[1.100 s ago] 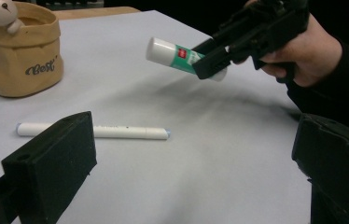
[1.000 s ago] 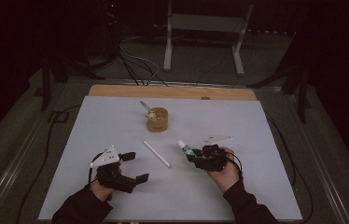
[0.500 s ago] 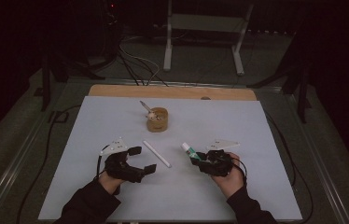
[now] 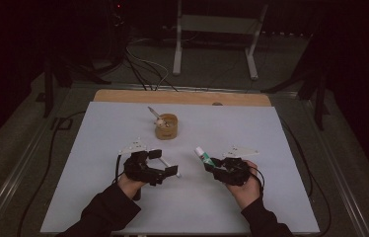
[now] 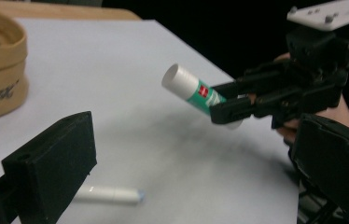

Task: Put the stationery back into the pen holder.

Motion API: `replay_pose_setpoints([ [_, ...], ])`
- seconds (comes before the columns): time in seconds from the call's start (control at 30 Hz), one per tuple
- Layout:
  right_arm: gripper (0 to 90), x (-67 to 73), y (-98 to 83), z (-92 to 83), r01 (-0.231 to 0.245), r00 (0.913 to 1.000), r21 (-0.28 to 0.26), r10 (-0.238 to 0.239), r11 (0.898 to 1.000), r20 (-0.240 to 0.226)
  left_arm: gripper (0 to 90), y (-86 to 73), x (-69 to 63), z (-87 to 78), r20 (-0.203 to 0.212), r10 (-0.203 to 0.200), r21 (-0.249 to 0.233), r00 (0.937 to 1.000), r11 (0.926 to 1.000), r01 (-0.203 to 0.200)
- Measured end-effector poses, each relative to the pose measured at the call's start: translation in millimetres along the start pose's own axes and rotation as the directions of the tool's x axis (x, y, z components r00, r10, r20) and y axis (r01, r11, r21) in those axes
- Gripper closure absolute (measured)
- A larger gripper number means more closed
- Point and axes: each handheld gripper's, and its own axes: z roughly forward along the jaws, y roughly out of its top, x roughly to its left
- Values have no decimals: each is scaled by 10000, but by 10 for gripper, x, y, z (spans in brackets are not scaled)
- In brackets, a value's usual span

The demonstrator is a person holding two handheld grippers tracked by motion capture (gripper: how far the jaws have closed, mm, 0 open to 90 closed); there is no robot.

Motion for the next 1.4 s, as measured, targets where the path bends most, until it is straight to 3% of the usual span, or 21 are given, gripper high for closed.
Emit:
replay_pose_setpoints([
  [0.13, 654, -7, 17, -31, -37, 10000, -222, 38, 9997, 20, 4, 19, 30, 73, 246, -511, -184, 9984, 9985, 515],
  [0.33, 655, 20, 41, -67, -54, 10000, -546, 51, 9985, -63, 15, 27, 71, 164, 573, -933, -392, 9940, 9946, 956],
  [0.6, 655, 123, 51, -47, -49, 9992, -822, 16, 9966, -397, 65, 67, 82, 271, 503, -1355, -461, 9895, 9894, 1378],
  [0.77, 655, 174, 60, -36, 70, 9987, -924, -116, 9957, -497, 74, 85, 120, 335, 849, -2246, -216, 9707, 9736, 2272],
  [0.97, 654, 207, 58, -28, 121, 9979, -1001, -184, 9949, -620, 79, 73, 159, 423, 1386, -3165, -50, 9384, 9473, 3203],
  [1.17, 655, 237, 62, -30, 136, 9971, -1130, -220, 9935, -732, 86, 78, 134, 503, 1651, -3555, -16, 9200, 9327, 3607],
  [1.23, 654, 239, 62, -37, 125, 9966, -1250, -225, 9921, -788, 149, 73, 128, 526, 1713, -3775, -74, 9100, 9232, 3843],
  [1.33, 654, 249, 63, -52, 163, 9960, -1401, -284, 9900, -851, 186, 70, 120, 561, 1831, -3922, -115, 9015, 9160, 4009],
  [1.4, 655, 255, 65, -55, 182, 9960, -1438, -306, 9894, -842, 244, 65, 115, 579, 1946, -4072, -175, 8924, 9082, 4182],
])
